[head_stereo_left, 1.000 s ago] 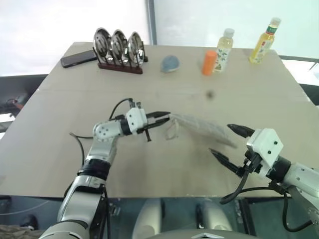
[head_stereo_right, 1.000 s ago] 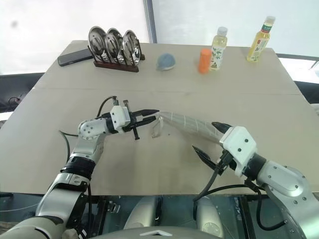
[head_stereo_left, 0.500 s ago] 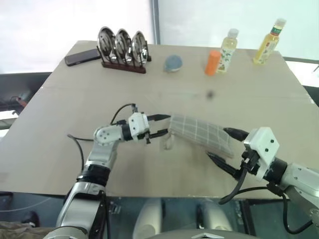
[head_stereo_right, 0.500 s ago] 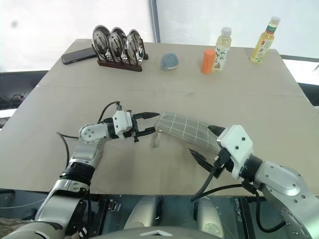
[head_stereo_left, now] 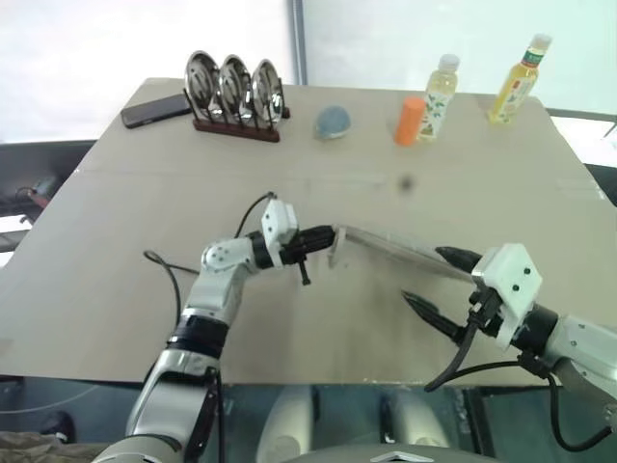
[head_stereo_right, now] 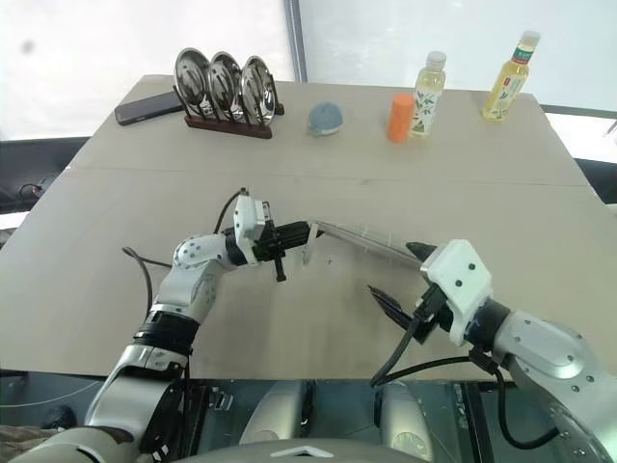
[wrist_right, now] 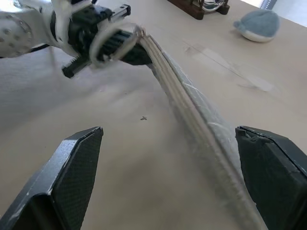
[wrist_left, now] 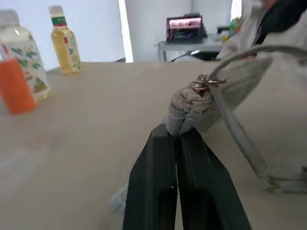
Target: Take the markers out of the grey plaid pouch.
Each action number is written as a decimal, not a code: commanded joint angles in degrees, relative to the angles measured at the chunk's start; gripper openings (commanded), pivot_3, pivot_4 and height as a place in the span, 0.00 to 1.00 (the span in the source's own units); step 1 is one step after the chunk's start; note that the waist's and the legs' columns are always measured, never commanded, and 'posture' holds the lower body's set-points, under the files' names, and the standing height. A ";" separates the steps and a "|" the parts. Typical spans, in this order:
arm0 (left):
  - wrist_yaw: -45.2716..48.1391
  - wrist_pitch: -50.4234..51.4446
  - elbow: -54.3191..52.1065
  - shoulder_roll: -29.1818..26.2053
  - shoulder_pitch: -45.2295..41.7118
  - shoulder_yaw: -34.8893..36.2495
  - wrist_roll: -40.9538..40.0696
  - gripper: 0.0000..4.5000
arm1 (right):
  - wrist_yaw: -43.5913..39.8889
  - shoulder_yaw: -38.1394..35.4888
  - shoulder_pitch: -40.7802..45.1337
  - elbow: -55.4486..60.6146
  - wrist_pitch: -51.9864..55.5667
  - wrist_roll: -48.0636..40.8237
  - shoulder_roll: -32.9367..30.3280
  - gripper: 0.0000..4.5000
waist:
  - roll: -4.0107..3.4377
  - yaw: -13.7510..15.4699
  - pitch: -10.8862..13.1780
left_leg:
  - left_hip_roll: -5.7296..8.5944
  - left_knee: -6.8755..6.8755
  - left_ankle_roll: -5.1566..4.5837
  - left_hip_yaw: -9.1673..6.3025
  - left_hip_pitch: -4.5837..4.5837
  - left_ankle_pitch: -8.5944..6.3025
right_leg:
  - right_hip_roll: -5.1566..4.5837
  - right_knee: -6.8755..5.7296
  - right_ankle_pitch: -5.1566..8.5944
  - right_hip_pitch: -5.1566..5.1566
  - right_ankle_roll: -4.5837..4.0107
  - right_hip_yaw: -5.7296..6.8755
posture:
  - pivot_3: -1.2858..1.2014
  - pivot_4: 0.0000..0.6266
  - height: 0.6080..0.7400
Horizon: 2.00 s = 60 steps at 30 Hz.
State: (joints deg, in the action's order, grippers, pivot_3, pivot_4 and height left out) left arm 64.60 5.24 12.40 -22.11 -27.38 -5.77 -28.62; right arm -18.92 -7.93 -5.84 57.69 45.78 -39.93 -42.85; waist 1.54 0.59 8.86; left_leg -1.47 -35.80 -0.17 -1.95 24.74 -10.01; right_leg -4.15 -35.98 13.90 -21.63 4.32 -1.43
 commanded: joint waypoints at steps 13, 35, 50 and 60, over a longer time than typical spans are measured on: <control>-22.05 24.81 -20.04 1.39 2.42 4.92 -5.01 0.00 | 24.12 -2.46 20.19 -7.50 3.67 -49.45 -3.96 0.77 | -0.05 0.16 0.10 | -0.01 0.02 -0.01 0.03 0.02 0.00 | 0.01 0.05 0.00 -0.02 -0.02 -0.04 | 0.52 0.24 1.00; -29.45 31.12 -28.82 2.46 4.78 4.97 -4.90 0.00 | 40.81 17.99 38.19 -26.67 2.59 -58.31 8.23 0.77 | -0.09 0.04 0.13 | 0.03 0.34 -0.03 0.12 0.08 -0.01 | 0.03 0.14 0.00 -0.20 -0.04 -0.18 | 0.52 0.24 1.00; -26.10 31.84 -29.27 3.11 9.63 7.85 -10.46 0.00 | 40.09 5.90 32.76 -31.26 7.38 -50.02 -3.11 0.01 | -0.12 0.28 0.16 | 0.06 0.38 -0.03 0.12 0.11 -0.01 | -0.01 0.20 0.01 -0.22 -0.05 -0.18 | 0.52 0.24 1.00; -24.24 36.88 -28.63 2.42 12.28 10.05 -17.67 0.00 | 30.29 -3.83 22.24 -29.01 13.30 -40.92 -18.58 0.01 | -0.21 -0.74 0.18 | -0.04 0.43 -0.06 0.19 0.04 -0.03 | 0.05 0.26 0.01 -0.23 -0.05 -0.22 | 0.52 0.24 1.00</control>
State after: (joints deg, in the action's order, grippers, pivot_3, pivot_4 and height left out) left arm 39.17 41.93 -14.65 -19.66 -15.33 3.39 -44.06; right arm 12.85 -9.97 16.30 25.78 58.61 -82.63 -60.45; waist 1.33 -0.15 9.04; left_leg -1.51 -35.37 -0.23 -1.76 24.78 -10.04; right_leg -4.10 -35.71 13.92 -21.86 4.27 -1.65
